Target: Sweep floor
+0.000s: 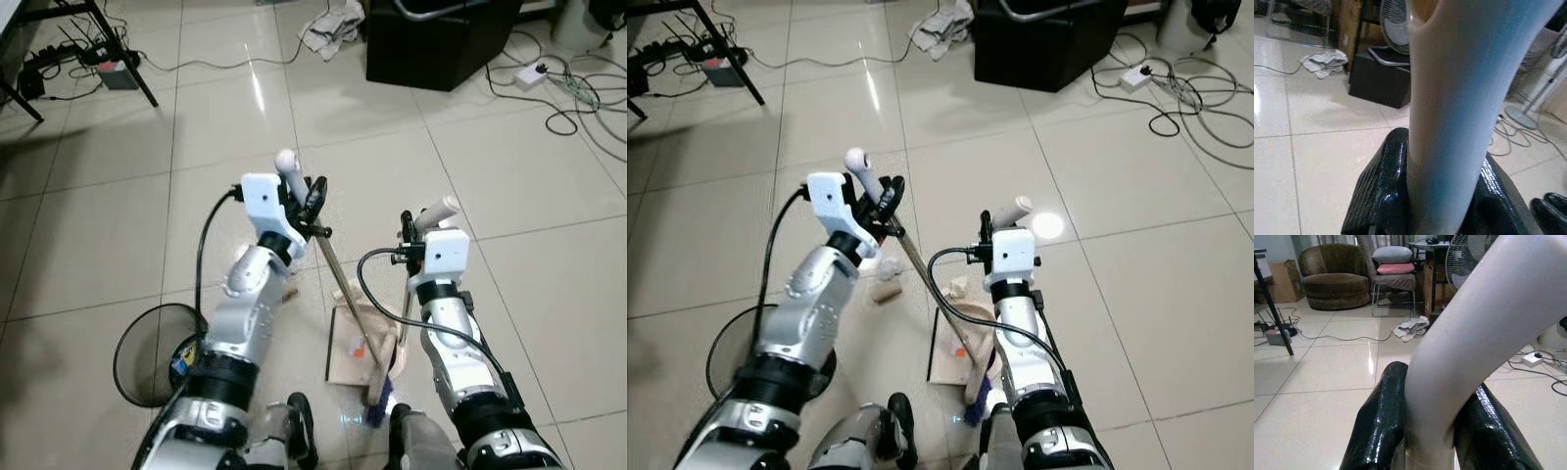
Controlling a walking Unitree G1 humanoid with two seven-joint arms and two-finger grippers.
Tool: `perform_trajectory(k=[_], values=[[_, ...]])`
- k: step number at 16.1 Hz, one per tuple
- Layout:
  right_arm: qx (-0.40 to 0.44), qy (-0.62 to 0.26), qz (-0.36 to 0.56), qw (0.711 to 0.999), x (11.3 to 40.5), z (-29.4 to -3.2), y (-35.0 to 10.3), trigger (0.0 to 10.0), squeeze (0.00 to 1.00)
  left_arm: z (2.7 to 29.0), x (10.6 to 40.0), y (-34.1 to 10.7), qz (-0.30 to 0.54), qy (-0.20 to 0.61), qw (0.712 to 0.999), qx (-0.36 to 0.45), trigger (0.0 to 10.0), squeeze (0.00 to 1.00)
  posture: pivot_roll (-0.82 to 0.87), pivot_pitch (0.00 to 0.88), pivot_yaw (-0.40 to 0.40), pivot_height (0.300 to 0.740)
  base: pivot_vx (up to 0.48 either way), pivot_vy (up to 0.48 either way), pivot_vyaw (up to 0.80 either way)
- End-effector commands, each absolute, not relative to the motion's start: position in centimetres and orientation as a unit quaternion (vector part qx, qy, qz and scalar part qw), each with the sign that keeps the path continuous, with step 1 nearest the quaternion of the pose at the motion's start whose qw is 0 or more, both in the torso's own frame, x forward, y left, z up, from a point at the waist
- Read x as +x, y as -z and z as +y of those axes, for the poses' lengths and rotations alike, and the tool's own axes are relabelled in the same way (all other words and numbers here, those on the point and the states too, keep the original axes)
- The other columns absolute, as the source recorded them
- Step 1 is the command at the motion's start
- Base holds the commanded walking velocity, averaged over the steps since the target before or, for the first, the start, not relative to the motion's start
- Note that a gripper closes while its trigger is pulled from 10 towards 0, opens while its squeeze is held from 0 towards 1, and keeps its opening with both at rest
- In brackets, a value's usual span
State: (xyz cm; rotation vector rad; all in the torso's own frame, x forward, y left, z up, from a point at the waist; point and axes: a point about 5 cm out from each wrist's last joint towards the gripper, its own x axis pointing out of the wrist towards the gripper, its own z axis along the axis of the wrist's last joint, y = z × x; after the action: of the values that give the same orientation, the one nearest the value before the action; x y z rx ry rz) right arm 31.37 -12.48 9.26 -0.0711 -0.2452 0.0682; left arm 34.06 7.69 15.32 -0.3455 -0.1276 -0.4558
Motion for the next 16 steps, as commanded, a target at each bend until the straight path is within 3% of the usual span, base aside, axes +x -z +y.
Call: perform_trajectory(k=[1,7,12,16], values=[[-0.012,-0.04,-0.116,0.992,31.2,-11.7,-9.0,10.0,0.0,8.0,34.3,-16.7,-0.083,0.247,0.943,-0.206,10.0,0.0,0.02,0.224,0.146,0.74,0.0,0.0,0.0],[-0.021,-0.035,-0.104,0.994,30.8,-12.5,-8.2,10.0,0.0,12.3,35.8,-20.6,-0.119,0.268,0.935,-0.201,10.0,0.0,0.02,0.205,0.147,0.74,0.0,0.0,0.0],[-0.026,-0.022,-0.101,0.994,30.4,-13.3,-7.9,10.0,0.0,14.6,36.4,-21.9,-0.144,0.273,0.942,-0.135,10.0,0.0,0.01,0.176,0.146,0.74,0.0,0.0,0.0],[-0.011,0.026,-0.117,0.993,30.1,-15.5,-8.5,10.0,0.0,16.5,37.0,-22.7,-0.159,0.254,0.948,-0.108,10.0,0.0,-0.01,0.141,0.146,0.74,0.0,0.0,0.0]])
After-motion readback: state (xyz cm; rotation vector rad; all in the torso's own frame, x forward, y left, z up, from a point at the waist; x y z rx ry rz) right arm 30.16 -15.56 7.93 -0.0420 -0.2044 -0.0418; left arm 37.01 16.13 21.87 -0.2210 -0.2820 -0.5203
